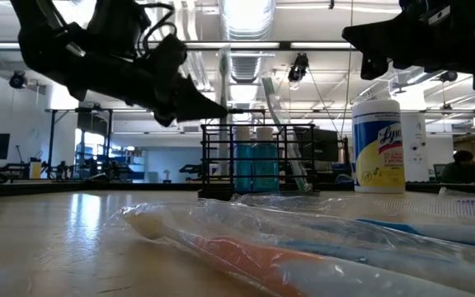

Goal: Pick & Place toothbrushing station
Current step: Put the green toothbrush into the black organizer, then put the purple toothbrush into the black organizer

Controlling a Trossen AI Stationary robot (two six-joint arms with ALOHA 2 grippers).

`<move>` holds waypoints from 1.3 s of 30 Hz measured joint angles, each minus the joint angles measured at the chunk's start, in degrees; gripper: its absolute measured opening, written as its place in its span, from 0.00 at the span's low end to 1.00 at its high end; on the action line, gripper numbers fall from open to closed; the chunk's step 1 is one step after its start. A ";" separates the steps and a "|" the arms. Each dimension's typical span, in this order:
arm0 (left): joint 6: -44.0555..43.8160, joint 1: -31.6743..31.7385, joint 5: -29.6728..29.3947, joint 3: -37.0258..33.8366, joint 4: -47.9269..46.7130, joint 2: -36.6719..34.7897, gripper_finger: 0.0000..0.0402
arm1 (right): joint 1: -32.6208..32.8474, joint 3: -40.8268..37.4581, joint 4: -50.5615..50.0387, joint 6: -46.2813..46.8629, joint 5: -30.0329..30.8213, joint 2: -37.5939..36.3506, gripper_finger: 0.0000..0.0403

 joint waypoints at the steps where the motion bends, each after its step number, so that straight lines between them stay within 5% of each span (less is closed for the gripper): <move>1: -0.04 0.12 0.02 0.00 0.26 0.78 0.03 | 0.00 0.00 0.00 -0.14 0.00 0.00 0.02; 15: -1.40 0.33 0.14 0.00 0.48 2.82 0.08 | -0.04 -0.11 -0.02 -0.64 -0.07 0.00 0.02; 27: -3.98 0.33 6.34 0.00 0.40 2.27 0.40 | -0.04 -0.11 -0.02 -0.66 -0.09 0.00 0.02; 33: -4.94 0.33 7.99 0.00 -2.46 -4.12 0.58 | -0.02 -0.13 -0.02 -0.66 -0.10 0.00 0.02; 39: -3.22 0.31 8.09 0.00 -14.98 -18.42 0.63 | 0.00 -0.13 -0.09 -0.66 -0.12 0.00 0.02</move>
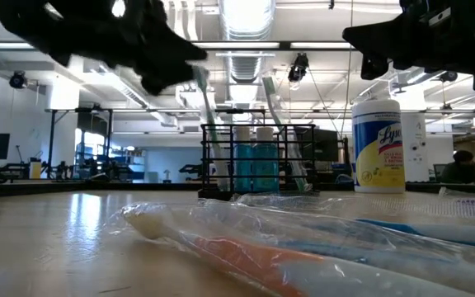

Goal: Pick & Place toothbrushing station
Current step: Put the purple toothbrush into the black organizer

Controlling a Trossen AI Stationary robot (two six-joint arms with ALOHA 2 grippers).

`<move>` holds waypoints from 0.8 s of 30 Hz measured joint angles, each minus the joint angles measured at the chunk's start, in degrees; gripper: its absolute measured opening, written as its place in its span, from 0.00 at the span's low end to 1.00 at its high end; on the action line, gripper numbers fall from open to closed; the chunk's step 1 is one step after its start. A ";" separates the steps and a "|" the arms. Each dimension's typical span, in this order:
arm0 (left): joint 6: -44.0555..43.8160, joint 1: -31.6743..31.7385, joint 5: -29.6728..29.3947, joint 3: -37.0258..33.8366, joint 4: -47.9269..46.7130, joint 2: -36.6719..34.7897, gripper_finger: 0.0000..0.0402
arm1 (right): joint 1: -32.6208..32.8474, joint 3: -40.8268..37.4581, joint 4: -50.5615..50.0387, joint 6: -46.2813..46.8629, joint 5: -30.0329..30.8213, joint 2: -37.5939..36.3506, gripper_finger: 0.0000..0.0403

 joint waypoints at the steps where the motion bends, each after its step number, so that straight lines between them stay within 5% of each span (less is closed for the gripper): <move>1: 0.29 0.00 0.00 0.00 -2.80 -2.95 0.63 | 0.00 0.00 0.02 0.00 0.01 0.00 0.02; 10: 3.19 -0.04 -1.39 -1.29 -28.32 -30.20 0.59 | 0.00 0.00 0.00 0.00 0.01 0.00 0.02; 14: 3.06 -0.02 -2.06 -5.54 -31.09 -38.04 0.42 | 0.00 0.00 0.00 0.00 0.01 0.00 0.02; 19: 2.37 -0.02 -1.83 -11.39 -27.98 -43.76 0.06 | 0.00 0.00 0.00 0.00 0.01 0.00 0.02; 24: 3.61 -0.02 -1.57 -15.19 -27.49 -47.20 0.02 | 0.00 0.00 0.00 0.00 0.01 0.00 0.02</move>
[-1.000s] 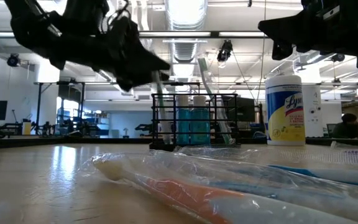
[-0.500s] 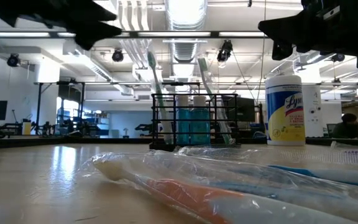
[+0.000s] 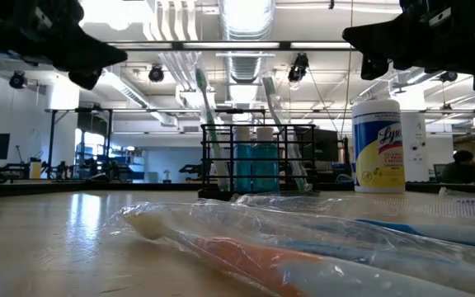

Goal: Pick & Place toothbrushing station
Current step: Put the purple toothbrush into the black organizer

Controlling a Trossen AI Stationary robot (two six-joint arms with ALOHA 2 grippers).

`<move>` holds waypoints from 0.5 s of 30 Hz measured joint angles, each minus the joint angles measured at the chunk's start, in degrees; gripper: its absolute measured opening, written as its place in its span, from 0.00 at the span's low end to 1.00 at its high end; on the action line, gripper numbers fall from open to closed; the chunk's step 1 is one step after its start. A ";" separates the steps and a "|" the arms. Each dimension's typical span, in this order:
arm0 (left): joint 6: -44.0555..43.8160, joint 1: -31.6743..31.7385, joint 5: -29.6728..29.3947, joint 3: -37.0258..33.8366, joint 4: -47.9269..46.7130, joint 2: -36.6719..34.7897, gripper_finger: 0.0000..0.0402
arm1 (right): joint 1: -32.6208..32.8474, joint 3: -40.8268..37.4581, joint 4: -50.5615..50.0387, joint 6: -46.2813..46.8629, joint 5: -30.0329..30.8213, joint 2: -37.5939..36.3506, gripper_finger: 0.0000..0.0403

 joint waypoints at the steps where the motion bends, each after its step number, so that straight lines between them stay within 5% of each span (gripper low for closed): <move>1: 0.04 0.00 0.00 -0.71 0.30 -0.60 0.01 | 0.00 0.00 0.00 0.00 0.00 0.00 0.02; 15: 3.92 0.04 -0.49 -7.41 6.46 -6.82 0.01 | -0.04 -0.02 1.65 1.89 2.66 -1.75 0.02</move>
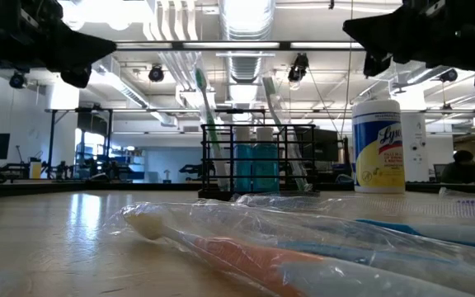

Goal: Pick & Place toothbrushing station
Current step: Put the purple toothbrush into the black organizer

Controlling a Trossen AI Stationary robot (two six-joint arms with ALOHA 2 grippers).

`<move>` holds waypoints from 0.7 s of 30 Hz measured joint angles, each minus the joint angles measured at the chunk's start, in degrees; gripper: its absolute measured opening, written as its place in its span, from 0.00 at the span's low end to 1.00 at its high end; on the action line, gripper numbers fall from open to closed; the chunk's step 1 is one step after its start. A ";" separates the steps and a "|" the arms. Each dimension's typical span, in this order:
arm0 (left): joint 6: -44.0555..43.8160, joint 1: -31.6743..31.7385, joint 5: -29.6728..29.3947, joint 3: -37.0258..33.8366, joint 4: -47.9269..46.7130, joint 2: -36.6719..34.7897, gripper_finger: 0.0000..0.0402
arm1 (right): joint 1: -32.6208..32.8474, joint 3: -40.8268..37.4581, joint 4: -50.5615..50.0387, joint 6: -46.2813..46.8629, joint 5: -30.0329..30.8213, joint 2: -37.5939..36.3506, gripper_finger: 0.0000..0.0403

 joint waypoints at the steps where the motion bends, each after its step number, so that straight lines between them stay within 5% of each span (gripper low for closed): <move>1: 0.15 0.01 0.00 0.00 -0.28 -0.56 0.01 | -0.09 -0.02 -0.27 0.02 0.73 -1.16 0.02; 21: -1.33 -0.01 0.43 0.00 -5.58 -5.26 0.03 | -3.21 -0.55 -33.85 3.70 0.23 -35.66 0.02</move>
